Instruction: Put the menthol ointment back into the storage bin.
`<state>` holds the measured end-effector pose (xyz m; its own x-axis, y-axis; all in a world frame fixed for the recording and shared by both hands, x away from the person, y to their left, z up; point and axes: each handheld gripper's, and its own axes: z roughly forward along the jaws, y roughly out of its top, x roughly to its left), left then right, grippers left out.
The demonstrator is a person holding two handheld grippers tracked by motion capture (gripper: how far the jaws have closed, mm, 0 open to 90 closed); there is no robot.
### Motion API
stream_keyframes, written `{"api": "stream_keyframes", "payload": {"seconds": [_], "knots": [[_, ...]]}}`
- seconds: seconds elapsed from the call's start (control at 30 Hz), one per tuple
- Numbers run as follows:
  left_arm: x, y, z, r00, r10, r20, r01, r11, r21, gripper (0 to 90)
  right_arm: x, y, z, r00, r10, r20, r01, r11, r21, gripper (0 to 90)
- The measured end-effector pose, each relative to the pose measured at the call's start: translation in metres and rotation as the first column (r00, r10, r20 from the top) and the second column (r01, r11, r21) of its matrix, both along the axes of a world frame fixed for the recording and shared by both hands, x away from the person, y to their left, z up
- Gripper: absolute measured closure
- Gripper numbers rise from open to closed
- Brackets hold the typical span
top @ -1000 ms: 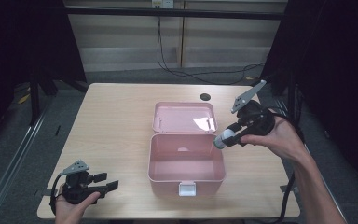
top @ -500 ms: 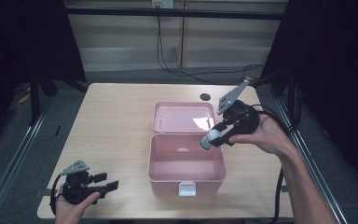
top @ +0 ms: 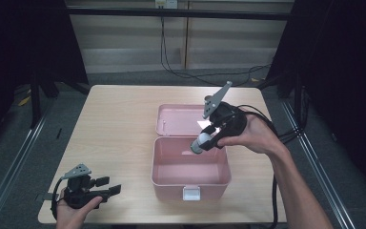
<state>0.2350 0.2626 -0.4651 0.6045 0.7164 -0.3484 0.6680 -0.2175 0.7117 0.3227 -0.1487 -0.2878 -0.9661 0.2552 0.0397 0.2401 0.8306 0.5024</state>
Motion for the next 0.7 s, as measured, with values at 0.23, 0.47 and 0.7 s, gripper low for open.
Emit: {"api": "stream_keyframes", "payload": {"seconds": [0.23, 0.47, 0.7], "knots": [[0.000, 0.000, 0.000, 1.0000, -0.001, -0.002, 0.001, 1.0000, -0.007, 34.4, 0.006, 0.021, -0.005, 0.9994, 0.034, 0.006, -0.033, 0.999, -0.042, 50.9], [0.000, 0.000, 0.000, 1.0000, -0.003, -0.001, 0.003, 1.0000, -0.004, 34.5, 0.010, 0.040, -0.013, 0.9973, 0.073, -0.008, -0.074, 0.995, -0.061, 51.0], [-0.001, 0.000, 0.000, 1.0000, -0.005, -0.002, 0.005, 1.0000, -0.008, 35.3, 0.013, 0.057, -0.018, 0.9956, 0.090, -0.025, -0.092, 0.990, -0.103, 51.0]]}}
